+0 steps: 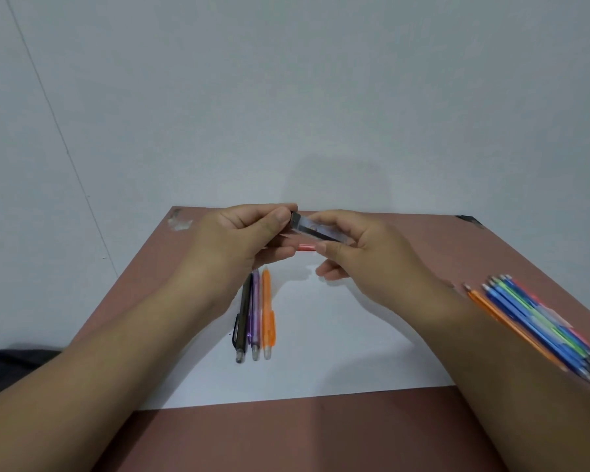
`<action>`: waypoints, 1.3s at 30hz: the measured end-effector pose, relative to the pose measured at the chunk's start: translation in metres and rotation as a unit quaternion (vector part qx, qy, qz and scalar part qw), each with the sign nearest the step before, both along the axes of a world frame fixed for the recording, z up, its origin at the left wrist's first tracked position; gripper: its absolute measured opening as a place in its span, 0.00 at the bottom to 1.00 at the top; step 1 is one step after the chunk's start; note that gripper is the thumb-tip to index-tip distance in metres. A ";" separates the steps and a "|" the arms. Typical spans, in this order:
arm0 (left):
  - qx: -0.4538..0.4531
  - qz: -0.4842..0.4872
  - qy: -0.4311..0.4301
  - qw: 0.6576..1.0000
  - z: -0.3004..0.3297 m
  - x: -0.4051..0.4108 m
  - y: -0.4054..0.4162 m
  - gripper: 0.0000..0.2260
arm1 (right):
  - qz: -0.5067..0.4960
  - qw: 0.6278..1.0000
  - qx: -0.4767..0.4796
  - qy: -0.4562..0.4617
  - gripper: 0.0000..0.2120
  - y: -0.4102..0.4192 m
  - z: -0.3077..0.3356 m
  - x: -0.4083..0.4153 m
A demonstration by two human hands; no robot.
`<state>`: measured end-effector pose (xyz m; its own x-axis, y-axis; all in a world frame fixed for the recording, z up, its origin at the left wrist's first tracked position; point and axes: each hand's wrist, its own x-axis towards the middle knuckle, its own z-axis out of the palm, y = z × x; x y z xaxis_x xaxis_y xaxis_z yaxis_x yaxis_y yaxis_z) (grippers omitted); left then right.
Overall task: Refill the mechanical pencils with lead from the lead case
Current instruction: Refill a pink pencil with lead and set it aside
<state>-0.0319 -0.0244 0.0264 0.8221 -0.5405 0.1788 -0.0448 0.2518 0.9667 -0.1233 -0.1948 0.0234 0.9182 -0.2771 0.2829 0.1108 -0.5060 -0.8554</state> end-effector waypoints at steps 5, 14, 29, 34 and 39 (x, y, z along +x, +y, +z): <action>-0.068 -0.101 0.207 0.971 0.005 -0.006 -0.002 0.19 | -0.054 0.997 0.012 -0.051 0.20 -0.007 -0.001 0.004; -0.028 -0.105 0.244 0.964 -0.003 -0.006 -0.006 0.13 | -0.063 0.957 -0.261 -0.108 0.23 -0.017 -0.008 0.007; -0.020 -0.085 0.264 0.961 -0.002 -0.007 -0.008 0.13 | -0.091 0.909 -0.393 -0.106 0.36 -0.016 -0.002 0.002; -0.018 -0.085 0.260 0.962 -0.001 -0.008 -0.007 0.12 | -0.090 0.904 -0.398 -0.128 0.30 -0.017 -0.001 0.001; -0.017 -0.086 0.261 0.961 0.000 -0.008 -0.008 0.12 | -0.104 0.897 -0.414 -0.115 0.38 -0.015 0.000 0.001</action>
